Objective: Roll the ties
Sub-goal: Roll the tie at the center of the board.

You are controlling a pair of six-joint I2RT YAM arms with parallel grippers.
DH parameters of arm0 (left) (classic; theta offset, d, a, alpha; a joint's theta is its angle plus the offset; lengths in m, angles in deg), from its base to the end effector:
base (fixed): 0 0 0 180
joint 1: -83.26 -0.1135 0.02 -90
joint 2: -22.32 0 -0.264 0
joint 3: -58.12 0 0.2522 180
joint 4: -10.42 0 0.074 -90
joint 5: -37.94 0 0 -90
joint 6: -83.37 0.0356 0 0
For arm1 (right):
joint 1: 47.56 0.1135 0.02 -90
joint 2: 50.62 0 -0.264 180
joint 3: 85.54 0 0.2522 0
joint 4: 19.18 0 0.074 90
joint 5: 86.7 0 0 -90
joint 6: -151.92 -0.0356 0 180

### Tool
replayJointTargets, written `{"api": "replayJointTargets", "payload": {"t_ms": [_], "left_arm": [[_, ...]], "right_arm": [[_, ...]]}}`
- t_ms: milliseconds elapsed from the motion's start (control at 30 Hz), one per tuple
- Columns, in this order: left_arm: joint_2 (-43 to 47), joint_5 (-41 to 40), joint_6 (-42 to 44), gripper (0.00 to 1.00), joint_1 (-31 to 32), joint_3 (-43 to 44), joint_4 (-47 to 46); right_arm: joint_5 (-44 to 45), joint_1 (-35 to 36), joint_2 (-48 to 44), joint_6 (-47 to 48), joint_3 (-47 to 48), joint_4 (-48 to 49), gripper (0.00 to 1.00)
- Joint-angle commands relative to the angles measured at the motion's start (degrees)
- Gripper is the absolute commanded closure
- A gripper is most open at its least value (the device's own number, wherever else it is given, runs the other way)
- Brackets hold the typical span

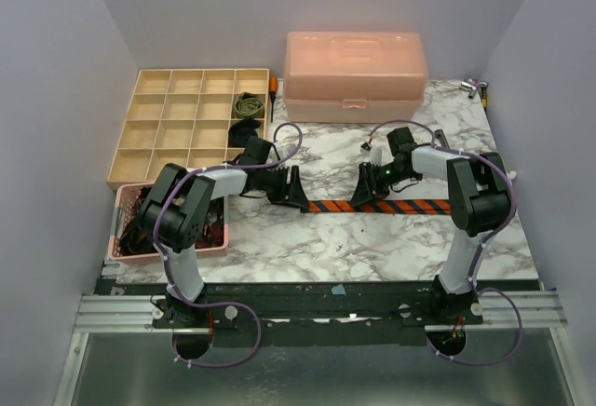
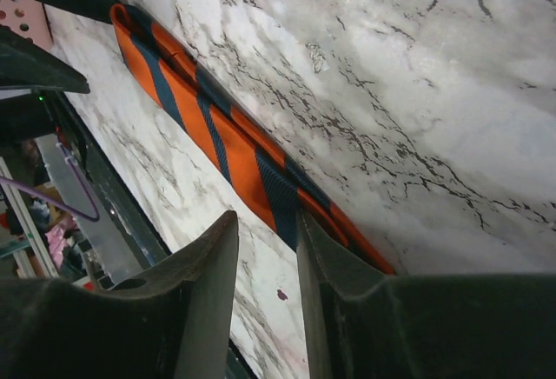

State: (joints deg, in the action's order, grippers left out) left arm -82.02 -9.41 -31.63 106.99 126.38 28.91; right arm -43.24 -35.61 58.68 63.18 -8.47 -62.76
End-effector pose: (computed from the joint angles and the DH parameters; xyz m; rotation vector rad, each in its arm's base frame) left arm 0.3082 -0.1618 0.1391 0.2954 2.6034 -1.2672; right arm 0.3319 0.0967 0.1327 -0.4596 2.6974 1.2016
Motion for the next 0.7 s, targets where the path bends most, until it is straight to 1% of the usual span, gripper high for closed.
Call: {"api": "replayJointTargets", "payload": {"t_ms": [0, 100, 167, 267, 367, 500, 633, 667], "left_arm": [[-3.7, 1.7, -2.0, 0.47, 1.1, 0.8, -2.7], [-2.3, 3.9, -3.2, 0.55, 1.1, -0.7, -4.4], [0.2, 4.3, -4.3, 0.56, 0.9, -3.1, -8.3], [3.2, 4.5, -5.3, 0.62, 0.8, -5.0, -9.2], [4.7, 3.9, -5.5, 0.77, 0.6, -5.0, -7.6], [5.1, 3.6, -6.0, 0.87, -0.4, -4.4, -6.4], [4.3, 4.1, -6.1, 1.00, -0.9, -3.3, -5.8], [4.1, 4.2, -6.3, 1.00, -0.9, -3.2, -5.9]], "right_arm": [[3.4, 0.3, 2.5, 0.3, -0.5, 1.7, 0.64], [4.2, 0.4, 3.8, 0.3, -0.4, 1.7, 0.65], [4.2, 0.4, 4.4, 0.5, -0.5, 1.9, 0.66], [4.9, 0.3, 4.8, 0.9, -0.7, 2.1, 0.66], [5.0, 0.4, 5.2, 1.0, -1.0, 2.1, 0.67], [5.0, 0.4, 5.3, 1.2, -1.0, 2.2, 0.68], [3.0, 1.1, 4.3, 1.1, -0.8, 2.1, 0.68], [1.8, 1.4, 3.5, 1.0, -0.9, 2.2, 0.68]]}}
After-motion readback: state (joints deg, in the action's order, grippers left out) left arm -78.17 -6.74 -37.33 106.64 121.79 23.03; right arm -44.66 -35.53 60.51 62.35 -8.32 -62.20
